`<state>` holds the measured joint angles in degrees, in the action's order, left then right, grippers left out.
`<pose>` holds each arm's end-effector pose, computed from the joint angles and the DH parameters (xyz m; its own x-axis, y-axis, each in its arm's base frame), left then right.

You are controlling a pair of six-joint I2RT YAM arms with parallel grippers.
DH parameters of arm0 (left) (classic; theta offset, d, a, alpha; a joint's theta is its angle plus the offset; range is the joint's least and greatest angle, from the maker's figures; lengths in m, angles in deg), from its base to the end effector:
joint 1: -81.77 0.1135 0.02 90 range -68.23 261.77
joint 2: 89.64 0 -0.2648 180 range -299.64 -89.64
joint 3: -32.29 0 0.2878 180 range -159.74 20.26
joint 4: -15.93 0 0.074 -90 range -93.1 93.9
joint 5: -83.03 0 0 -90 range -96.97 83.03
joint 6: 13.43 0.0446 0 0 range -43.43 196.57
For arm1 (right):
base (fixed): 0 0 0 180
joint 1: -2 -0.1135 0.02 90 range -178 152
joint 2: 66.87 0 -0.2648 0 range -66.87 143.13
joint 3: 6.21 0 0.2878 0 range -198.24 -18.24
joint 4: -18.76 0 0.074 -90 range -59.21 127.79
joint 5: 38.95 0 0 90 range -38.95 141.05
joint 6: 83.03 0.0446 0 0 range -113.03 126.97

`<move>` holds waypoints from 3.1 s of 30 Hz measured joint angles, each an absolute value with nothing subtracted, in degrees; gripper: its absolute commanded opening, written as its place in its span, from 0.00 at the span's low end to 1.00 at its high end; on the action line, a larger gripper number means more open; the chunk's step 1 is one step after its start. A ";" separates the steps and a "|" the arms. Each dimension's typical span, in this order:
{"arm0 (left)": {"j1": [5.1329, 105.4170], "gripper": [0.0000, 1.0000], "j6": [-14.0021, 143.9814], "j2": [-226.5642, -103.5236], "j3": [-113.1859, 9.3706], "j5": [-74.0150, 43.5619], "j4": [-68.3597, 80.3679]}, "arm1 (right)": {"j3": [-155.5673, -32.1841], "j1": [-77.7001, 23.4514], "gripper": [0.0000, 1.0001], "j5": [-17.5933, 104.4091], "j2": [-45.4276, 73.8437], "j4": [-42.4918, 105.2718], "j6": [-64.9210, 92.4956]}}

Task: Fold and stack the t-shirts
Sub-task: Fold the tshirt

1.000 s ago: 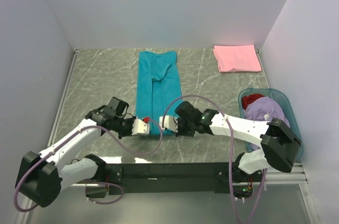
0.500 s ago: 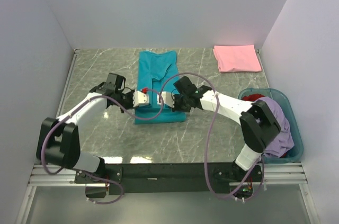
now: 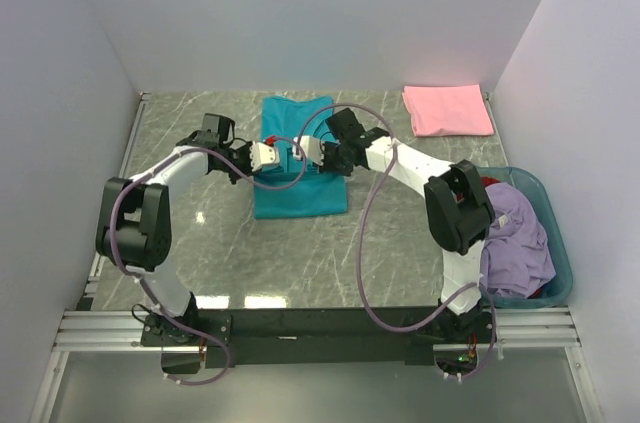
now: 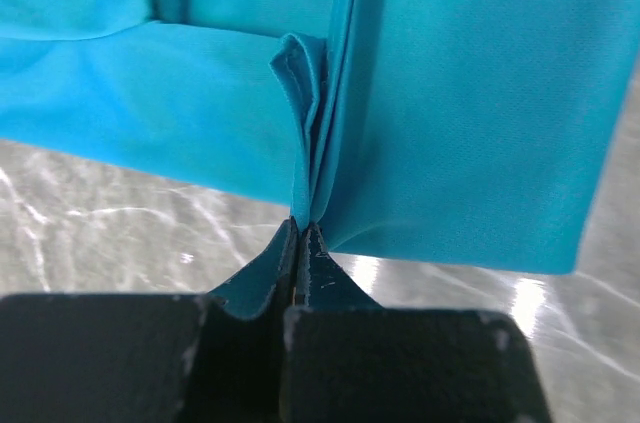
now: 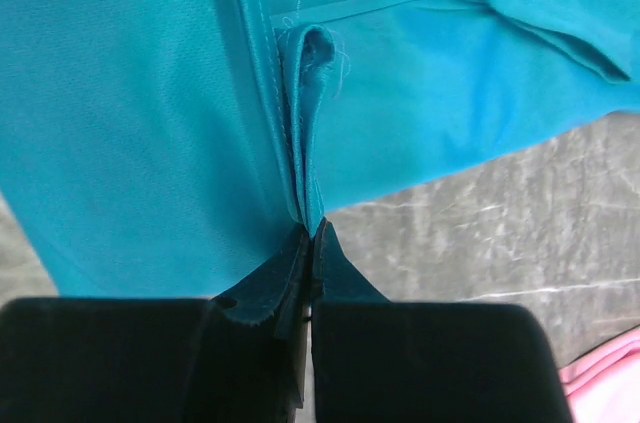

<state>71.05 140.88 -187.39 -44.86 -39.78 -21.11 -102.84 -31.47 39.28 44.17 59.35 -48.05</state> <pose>0.3736 -0.0953 0.1804 0.0379 0.7637 -0.6445 0.9392 0.1930 0.2839 0.3798 0.2620 0.1926 0.1306 -0.8752 -0.4657 -0.9254 0.0610 -0.3742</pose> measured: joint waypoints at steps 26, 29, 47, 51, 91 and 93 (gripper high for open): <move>72.98 0.03 141.52 -199.94 -55.68 -39.63 -16.22 | -116.94 -28.04 0.01 39.08 56.48 60.44 -49.74; 73.09 0.33 141.52 -201.03 -56.07 -39.26 -15.80 | -118.58 -28.02 0.37 39.69 57.64 60.31 -49.15; 79.49 0.53 114.24 -188.70 -55.59 -45.40 -13.84 | -119.56 -24.72 0.47 38.19 47.95 61.16 -30.79; 79.45 0.66 102.66 -189.64 -54.65 -48.99 -12.26 | -122.60 -24.46 0.49 32.48 48.08 63.98 -21.98; 81.37 0.43 78.22 -212.53 -65.30 -49.49 -11.34 | -136.74 -16.37 0.44 21.05 73.11 65.23 4.62; 81.37 0.39 78.20 -213.10 -65.76 -49.73 -11.43 | -137.07 -16.37 0.38 20.98 73.20 65.43 4.64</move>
<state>81.37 78.20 -213.10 -65.76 -49.73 -11.43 -137.07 -16.37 20.98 73.20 65.43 4.64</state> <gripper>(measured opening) 0.426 0.432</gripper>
